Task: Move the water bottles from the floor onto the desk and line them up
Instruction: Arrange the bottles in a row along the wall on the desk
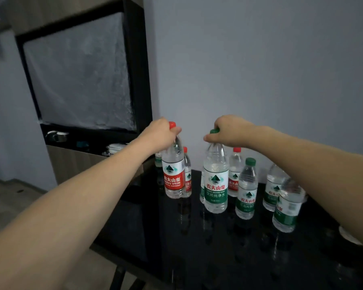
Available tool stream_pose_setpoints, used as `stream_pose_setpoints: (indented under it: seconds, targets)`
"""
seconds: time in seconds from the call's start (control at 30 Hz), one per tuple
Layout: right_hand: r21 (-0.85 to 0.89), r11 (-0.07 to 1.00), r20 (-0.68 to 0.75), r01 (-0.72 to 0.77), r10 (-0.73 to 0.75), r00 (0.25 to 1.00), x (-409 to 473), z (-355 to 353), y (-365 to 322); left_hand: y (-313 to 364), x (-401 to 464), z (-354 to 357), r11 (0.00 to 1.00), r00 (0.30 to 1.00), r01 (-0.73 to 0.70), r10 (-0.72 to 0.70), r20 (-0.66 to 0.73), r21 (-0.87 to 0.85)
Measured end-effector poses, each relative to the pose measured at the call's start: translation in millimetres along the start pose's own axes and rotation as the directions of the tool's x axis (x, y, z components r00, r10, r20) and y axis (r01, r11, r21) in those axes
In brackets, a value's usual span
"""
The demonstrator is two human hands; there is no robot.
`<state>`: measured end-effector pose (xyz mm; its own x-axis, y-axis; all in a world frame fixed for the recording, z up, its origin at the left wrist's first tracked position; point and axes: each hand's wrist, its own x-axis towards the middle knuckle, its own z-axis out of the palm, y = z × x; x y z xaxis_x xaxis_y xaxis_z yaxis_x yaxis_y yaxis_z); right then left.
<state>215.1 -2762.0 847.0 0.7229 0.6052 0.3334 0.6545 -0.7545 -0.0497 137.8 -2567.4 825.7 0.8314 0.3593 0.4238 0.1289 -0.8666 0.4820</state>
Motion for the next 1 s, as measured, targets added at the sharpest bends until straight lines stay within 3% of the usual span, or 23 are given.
stream_pose_setpoints:
  seconds: [0.3, 0.57, 0.8, 1.0]
  targets:
    - [0.185, 0.983, -0.111, -0.016, 0.037, 0.993, 95.4, -72.2, -10.2, -4.9, 102.1, -65.6, 0.994, 0.977, -0.089, 0.099, -0.188, 0.065]
    - [0.155, 0.988, -0.118, 0.007, 0.012, 0.993, 257.2, -45.6, 25.6, -46.1, 264.0, -15.9, 0.992, 0.959, -0.113, 0.095, -0.265, -0.054]
    - [0.115, 0.993, 0.079, -0.013, 0.004, 0.997, 363.2, 52.9, 65.7, -94.5, 360.2, 106.8, 0.983, 0.999, -0.007, -0.001, -0.047, -0.184]
    - [0.120, 0.991, 0.360, -0.063, 0.016, 0.933, 392.8, 144.7, 89.0, -132.4, 394.6, 182.5, 0.992, 0.974, 0.066, -0.039, 0.223, -0.112]
